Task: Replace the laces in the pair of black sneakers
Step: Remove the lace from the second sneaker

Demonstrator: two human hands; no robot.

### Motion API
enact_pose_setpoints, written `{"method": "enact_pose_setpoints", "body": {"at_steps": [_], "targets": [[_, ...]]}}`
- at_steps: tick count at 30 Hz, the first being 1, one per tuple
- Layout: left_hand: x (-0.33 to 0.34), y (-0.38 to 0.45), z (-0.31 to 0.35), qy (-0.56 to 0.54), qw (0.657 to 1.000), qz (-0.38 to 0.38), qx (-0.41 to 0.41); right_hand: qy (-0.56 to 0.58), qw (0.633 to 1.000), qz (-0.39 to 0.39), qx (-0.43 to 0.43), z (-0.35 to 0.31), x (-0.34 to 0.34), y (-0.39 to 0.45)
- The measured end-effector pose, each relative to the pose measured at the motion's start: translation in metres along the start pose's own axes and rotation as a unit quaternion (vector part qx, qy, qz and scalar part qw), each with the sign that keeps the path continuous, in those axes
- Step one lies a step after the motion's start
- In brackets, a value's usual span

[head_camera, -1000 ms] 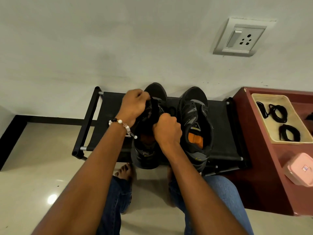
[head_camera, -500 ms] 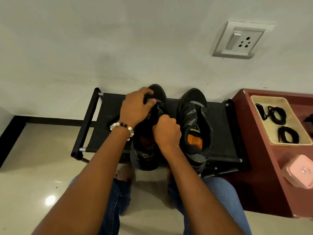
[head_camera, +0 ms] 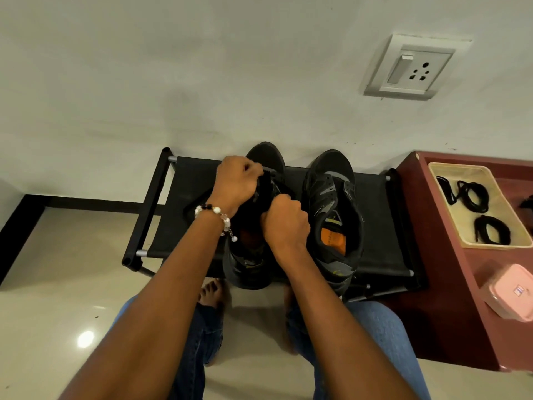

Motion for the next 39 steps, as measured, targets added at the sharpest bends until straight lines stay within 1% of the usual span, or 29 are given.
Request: {"method": "enact_pose_setpoints", "body": {"at_steps": [1,2,3,4,6,7,8,9,10,11,12,13,14,15,16,17,18,20,24,28,31,35,39], "targets": [[-0.005,-0.004,0.003,-0.084,0.996,0.006,-0.019,0.002,1.0,-0.001,0.001,-0.001,0.0,0.0],[-0.009,-0.009,0.008,-0.168,0.985,0.009,-0.028,0.003,1.0,-0.002,0.003,-0.001,0.0,0.0],[-0.013,-0.013,0.015,-0.257,0.966,0.012,-0.025,0.004,1.0,-0.002,0.005,0.0,-0.001,-0.001],[-0.019,-0.016,0.022,-0.351,0.936,0.014,-0.007,0.003,1.0,0.0,0.005,0.0,-0.001,-0.001],[-0.034,-0.02,0.034,-0.504,0.862,0.026,0.049,-0.001,1.0,0.007,0.003,0.0,-0.001,-0.001],[-0.041,-0.02,0.037,-0.554,0.828,0.034,0.074,-0.002,1.0,0.009,0.003,0.0,0.0,-0.001],[-0.047,-0.02,0.038,-0.582,0.808,0.038,0.087,-0.003,1.0,0.01,0.004,0.0,0.0,-0.001],[-0.049,-0.019,0.037,-0.58,0.809,0.04,0.087,-0.004,1.0,0.009,0.004,0.0,0.0,-0.001],[-0.049,-0.019,0.036,-0.543,0.835,0.042,0.076,-0.004,1.0,0.008,0.005,-0.001,0.0,-0.001],[-0.046,-0.017,0.031,-0.471,0.879,0.045,0.062,-0.005,1.0,0.007,0.005,-0.001,0.0,0.0],[-0.042,-0.016,0.026,-0.371,0.926,0.049,0.053,-0.006,1.0,0.006,0.004,-0.001,0.0,0.0],[-0.036,-0.014,0.02,-0.264,0.962,0.056,0.05,-0.008,1.0,0.004,0.003,-0.001,-0.001,-0.001],[-0.028,-0.013,0.013,-0.16,0.984,0.06,0.055,-0.011,1.0,0.003,0.002,-0.001,-0.001,-0.001],[-0.021,-0.01,0.007,-0.056,0.995,0.057,0.065,-0.012,1.0,0.003,0.002,-0.001,-0.002,-0.001],[-0.013,-0.007,0.002,0.044,0.996,0.039,0.071,-0.011,1.0,0.001,0.001,-0.001,-0.002,-0.001],[-0.006,-0.005,-0.001,0.134,0.988,0.017,0.073,-0.01,1.0,-0.002,0.001,-0.001,-0.001,-0.001],[0.0,-0.003,-0.003,0.197,0.978,-0.002,0.07,-0.008,1.0,-0.004,0.001,0.0,-0.001,-0.001],[0.007,-0.001,-0.003,0.257,0.965,-0.006,0.058,-0.01,1.0,-0.005,0.003,0.0,0.0,0.0],[0.011,0.001,0.001,0.316,0.946,0.032,0.069,-0.01,1.0,-0.001,0.004,0.0,0.0,0.002],[0.014,0.004,0.001,0.335,0.941,0.038,0.038,-0.003,1.0,-0.003,0.011,0.001,0.001,0.003],[0.017,0.005,0.004,0.409,0.911,0.029,0.047,0.001,1.0,-0.008,0.017,0.002,0.001,0.004],[0.022,0.009,-0.003,0.498,0.864,-0.039,0.064,0.003,1.0,-0.002,0.009,0.002,0.002,0.004],[0.02,0.004,-0.001,0.46,0.883,-0.063,0.069,0.009,1.0,-0.006,-0.002,0.002,0.001,0.003]]}}
Point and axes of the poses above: each hand's wrist, its own y-axis towards the middle knuckle, its own x-axis out of the palm, z = x × y, the point moved 2 cm from there along y, towards the middle knuckle, and after that the axes turned 13 degrees about -z, right-handed, at the moved point
